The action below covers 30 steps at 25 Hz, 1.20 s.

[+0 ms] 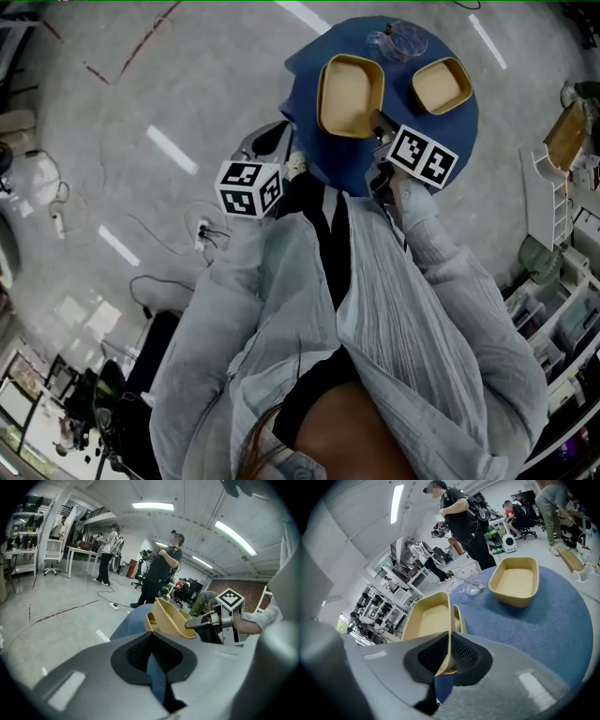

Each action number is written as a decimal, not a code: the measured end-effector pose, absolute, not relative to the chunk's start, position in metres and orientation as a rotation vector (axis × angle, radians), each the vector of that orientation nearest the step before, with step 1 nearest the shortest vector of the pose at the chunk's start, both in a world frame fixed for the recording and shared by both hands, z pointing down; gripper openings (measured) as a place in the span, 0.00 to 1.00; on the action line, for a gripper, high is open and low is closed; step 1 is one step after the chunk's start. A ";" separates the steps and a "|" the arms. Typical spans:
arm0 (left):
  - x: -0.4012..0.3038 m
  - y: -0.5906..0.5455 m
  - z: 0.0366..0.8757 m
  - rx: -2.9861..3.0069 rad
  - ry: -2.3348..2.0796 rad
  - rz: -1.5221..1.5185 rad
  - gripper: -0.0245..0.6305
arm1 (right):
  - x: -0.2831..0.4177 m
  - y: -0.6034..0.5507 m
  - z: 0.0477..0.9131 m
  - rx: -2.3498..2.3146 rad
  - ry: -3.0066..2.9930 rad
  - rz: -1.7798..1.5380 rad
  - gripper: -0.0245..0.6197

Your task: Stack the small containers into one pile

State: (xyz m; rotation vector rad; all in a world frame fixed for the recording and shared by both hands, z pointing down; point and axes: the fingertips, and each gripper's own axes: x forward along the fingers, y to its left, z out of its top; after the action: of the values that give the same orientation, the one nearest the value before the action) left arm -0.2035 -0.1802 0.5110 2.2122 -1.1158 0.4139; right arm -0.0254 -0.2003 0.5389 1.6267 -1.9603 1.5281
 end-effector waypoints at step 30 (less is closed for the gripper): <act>-0.216 -0.169 0.526 2.179 -1.099 0.376 0.06 | -0.020 -0.194 0.566 1.670 -1.766 1.235 0.07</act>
State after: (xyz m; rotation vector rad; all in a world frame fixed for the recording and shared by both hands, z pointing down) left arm -0.2160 -0.1685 0.5255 2.1791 -1.0987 0.3763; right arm -0.0201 -0.1939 0.5664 1.6697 -1.7657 1.2352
